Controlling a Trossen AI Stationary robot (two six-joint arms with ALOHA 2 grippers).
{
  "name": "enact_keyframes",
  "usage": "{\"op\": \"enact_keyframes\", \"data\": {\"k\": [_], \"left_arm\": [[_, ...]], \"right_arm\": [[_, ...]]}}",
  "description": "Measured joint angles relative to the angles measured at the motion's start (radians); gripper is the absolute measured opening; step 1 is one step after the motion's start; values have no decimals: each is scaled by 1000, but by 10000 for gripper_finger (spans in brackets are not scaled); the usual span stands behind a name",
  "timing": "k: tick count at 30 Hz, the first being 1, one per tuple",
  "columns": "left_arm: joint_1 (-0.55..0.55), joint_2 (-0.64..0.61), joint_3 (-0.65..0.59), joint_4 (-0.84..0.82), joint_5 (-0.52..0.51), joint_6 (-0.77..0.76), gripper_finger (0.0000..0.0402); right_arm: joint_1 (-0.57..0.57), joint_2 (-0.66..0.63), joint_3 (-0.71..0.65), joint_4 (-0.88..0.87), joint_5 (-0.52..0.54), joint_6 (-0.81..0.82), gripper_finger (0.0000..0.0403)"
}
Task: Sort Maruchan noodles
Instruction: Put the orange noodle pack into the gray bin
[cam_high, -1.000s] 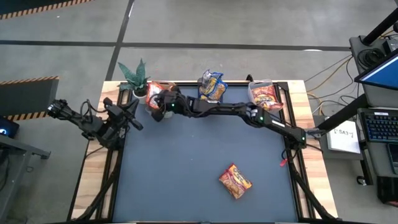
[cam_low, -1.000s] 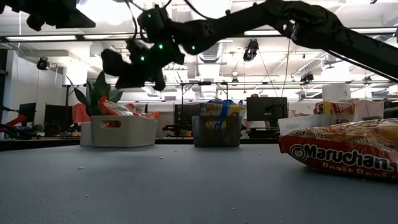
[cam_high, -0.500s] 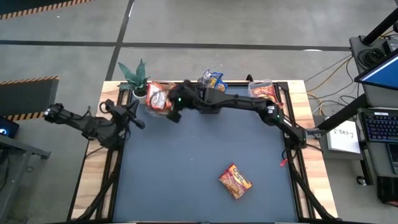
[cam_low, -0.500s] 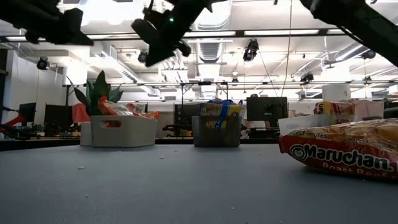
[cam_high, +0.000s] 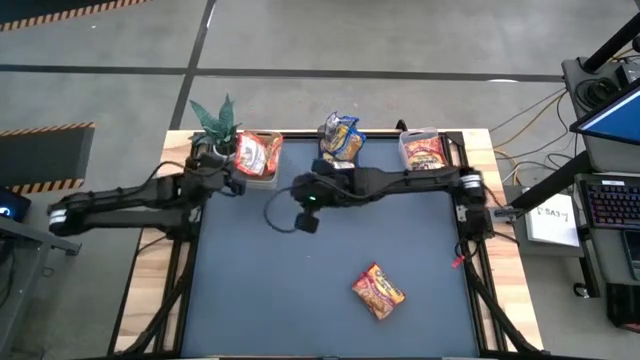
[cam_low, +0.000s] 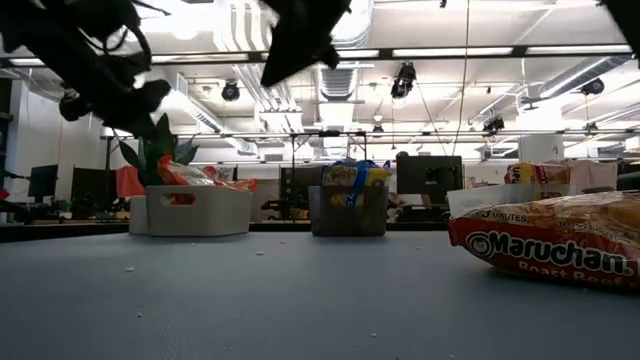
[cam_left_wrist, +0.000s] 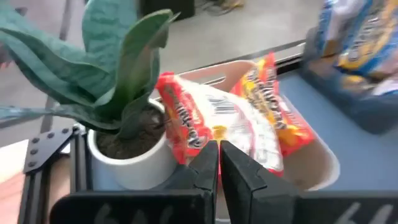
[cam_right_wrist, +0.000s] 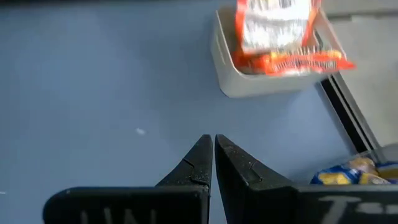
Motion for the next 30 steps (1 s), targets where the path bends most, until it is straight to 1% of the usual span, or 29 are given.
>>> {"op": "enact_keyframes", "data": {"k": [4,6,10,15,20,23,25,28,30], "left_arm": [[64,92,5,40,23,-2,0],[96,142,4,58,23,-2,0],[140,220,5,135,24,-6,0],[145,289,39,168,17,3,0],[146,374,43,183,16,-22,0],[146,446,40,206,16,-46,0],[145,489,40,249,26,-48,0],[142,540,40,311,76,-48,0],[136,558,43,321,90,-48,0]], "right_arm": [[15,-116,-192,164,0,21,8],[15,-153,-279,240,2,32,8],[16,-252,-421,376,1,60,9],[18,-337,-562,416,0,119,9],[24,-412,-660,481,2,134,9],[23,-430,-706,502,0,140,9],[23,-438,-720,506,1,141,9],[23,-444,-721,516,1,142,9],[23,-443,-722,511,-1,142,9]]}}
